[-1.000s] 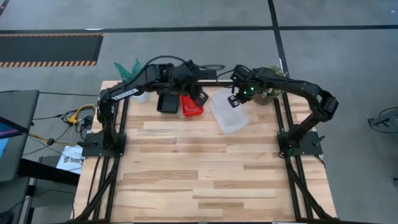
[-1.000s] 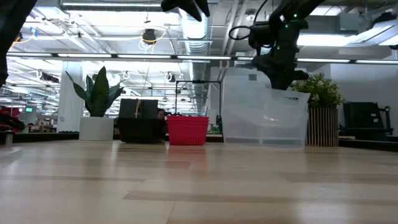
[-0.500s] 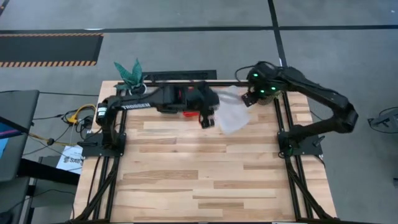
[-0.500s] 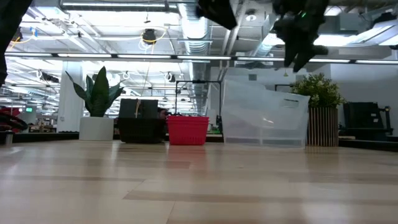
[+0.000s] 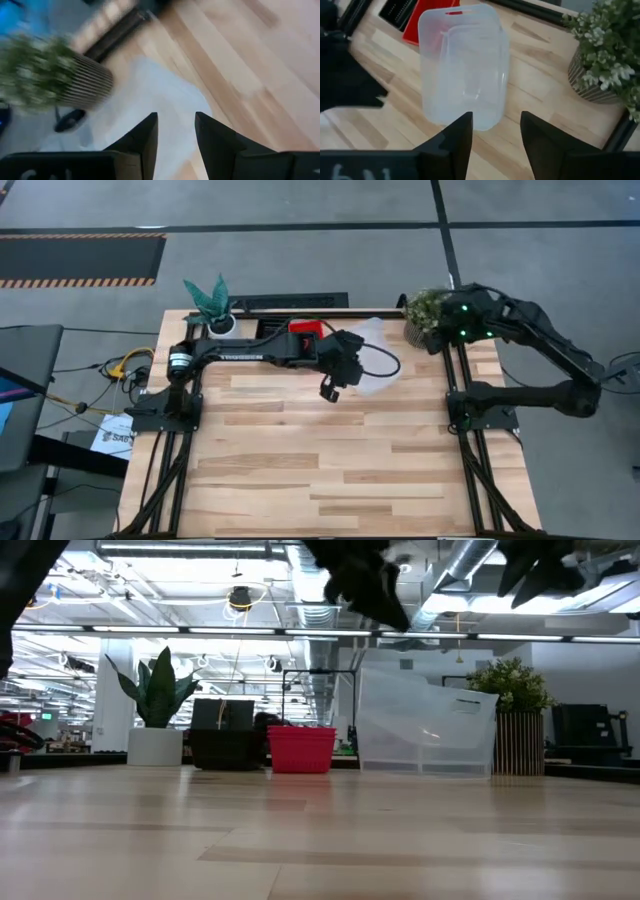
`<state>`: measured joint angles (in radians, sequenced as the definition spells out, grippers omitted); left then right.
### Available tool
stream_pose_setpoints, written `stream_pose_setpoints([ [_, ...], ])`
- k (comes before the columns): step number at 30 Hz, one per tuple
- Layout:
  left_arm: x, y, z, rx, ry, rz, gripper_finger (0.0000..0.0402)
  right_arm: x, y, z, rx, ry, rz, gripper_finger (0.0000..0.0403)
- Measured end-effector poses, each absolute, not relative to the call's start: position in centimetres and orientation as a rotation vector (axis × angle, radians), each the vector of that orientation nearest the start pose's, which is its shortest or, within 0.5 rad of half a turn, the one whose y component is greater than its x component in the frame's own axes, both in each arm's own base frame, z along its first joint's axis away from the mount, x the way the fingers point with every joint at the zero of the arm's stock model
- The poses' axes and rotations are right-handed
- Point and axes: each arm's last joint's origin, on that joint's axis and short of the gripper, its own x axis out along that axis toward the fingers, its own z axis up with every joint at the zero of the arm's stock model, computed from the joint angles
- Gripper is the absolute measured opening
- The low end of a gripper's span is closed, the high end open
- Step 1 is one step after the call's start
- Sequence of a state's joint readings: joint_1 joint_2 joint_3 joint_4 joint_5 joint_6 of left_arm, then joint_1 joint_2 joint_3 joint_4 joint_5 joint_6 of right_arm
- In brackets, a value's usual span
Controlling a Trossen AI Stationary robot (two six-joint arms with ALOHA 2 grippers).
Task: Stack baskets by color
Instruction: Stack the transparent bin on the transparent bin
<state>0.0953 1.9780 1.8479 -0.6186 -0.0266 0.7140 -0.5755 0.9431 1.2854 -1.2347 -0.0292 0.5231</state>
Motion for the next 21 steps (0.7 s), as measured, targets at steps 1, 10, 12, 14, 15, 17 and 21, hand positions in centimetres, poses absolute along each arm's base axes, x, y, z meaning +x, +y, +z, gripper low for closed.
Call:
stream_pose_setpoints([
  [1, 44.4, 4.6, 30.2, 0.669, 0.786, -0.178, 0.0117, 11.2, -7.1, 38.1, 0.751, 0.714, -0.731, 0.0186],
  [10, 45.4, 7.2, 26.4, 0.798, 0.897, -0.245, 0.0117, 10.7, -6.0, 38.1, 0.787, 0.732, -0.714, 0.018],
  [12, 45.9, 7.8, 25.8, 0.819, 0.887, -0.225, 0.0117, 10.7, -5.7, 38.1, 0.793, 0.748, -0.708, 0.018],
  [14, 45.6, 8.4, 25.5, 0.814, 0.926, -0.235, 0.0117, 10.8, -5.6, 38.0, 0.788, 0.756, -0.695, 0.0179],
  [15, 45.7, 8.6, 25.6, 0.822, 0.925, -0.223, 0.0117, 10.8, -5.5, 38.0, 0.784, 0.759, -0.688, 0.0179],
  [17, 45.7, 9.0, 25.3, 0.855, 0.94, -0.232, 0.0117, 10.9, -5.4, 38.0, 0.778, 0.763, -0.676, 0.0179],
  [21, 45.5, 9.1, 24.8, 0.946, 0.994, -0.254, 0.0108, 11.0, -5.1, 38.0, 0.777, 0.764, -0.671, 0.0179],
])
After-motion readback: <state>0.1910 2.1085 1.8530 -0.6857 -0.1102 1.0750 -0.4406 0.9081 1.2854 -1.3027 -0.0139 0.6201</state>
